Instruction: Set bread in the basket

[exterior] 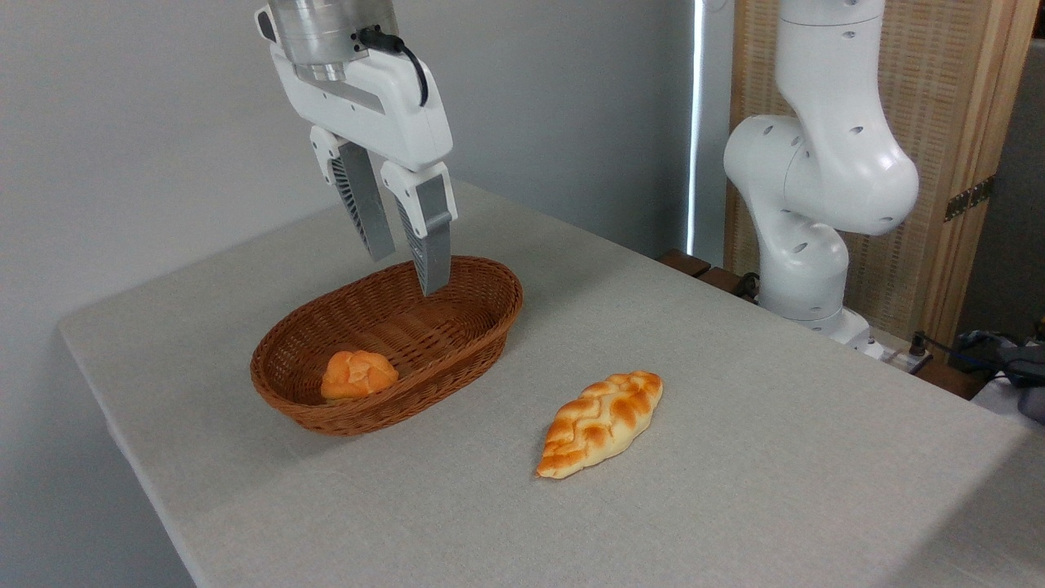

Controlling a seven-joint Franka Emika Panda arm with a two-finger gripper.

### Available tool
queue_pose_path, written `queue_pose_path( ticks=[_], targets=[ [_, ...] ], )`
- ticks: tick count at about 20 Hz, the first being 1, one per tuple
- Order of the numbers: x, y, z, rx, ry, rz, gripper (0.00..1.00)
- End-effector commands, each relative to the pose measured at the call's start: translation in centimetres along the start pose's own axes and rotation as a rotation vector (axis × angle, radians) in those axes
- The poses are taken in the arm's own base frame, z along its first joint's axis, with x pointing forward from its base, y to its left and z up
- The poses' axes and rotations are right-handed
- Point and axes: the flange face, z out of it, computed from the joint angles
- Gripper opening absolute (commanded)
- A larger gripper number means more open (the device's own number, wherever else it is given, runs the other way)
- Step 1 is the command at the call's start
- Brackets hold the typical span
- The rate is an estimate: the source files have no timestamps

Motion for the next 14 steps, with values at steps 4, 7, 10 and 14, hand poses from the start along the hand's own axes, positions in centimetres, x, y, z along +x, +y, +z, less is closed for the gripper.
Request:
queue_pose_path(
  ticks=[4, 7, 10, 14],
  targets=[
    [-1.9, -0.9, -0.6, 0.038, 0.047, -0.028, 1.00],
    [-3.4, -1.2, -1.6, 0.051, 0.060, -0.043, 1.00],
    [-3.1, -0.6, -0.6, 0.048, 0.043, -0.032, 1.00],
    [-3.4, -0.6, -0.8, 0.046, 0.041, -0.031, 1.00]
  ],
)
